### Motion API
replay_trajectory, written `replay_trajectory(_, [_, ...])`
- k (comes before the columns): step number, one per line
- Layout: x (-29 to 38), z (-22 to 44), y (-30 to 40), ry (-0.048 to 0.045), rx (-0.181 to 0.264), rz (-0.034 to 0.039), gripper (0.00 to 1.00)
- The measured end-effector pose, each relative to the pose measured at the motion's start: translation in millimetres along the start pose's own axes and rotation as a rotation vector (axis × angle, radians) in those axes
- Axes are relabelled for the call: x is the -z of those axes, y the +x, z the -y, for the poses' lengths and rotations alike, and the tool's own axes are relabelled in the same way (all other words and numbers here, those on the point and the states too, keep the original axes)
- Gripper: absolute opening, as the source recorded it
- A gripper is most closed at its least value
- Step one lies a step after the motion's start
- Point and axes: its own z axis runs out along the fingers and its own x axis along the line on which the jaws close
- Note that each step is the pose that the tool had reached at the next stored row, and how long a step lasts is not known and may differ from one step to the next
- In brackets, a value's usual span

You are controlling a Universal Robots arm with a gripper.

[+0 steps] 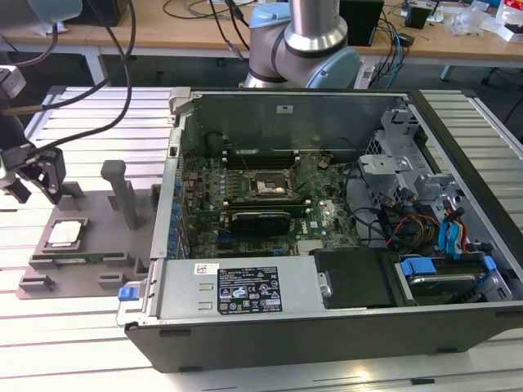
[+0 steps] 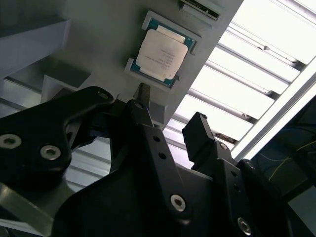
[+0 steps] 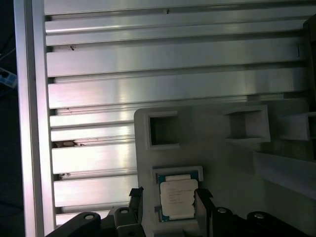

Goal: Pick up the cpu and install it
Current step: 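Pick up the cpu and move it towards the insertion slot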

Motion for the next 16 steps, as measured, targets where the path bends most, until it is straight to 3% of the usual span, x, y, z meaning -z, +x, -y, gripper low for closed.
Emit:
replay_trajectory(8, [-7.1,1.7,-0.2,0.0007,0.002,0.0000,0.55])
replay_trajectory(10, [-8.2,1.6,-4.0,0.0277,0.014,0.0009,0.55])
replay_trajectory(12, [-11.1,1.5,-6.6,0.0375,0.034,0.0008,0.55])
replay_trajectory(16, [-17.1,1.6,-9.0,0.0374,0.082,-0.0017,0.55])
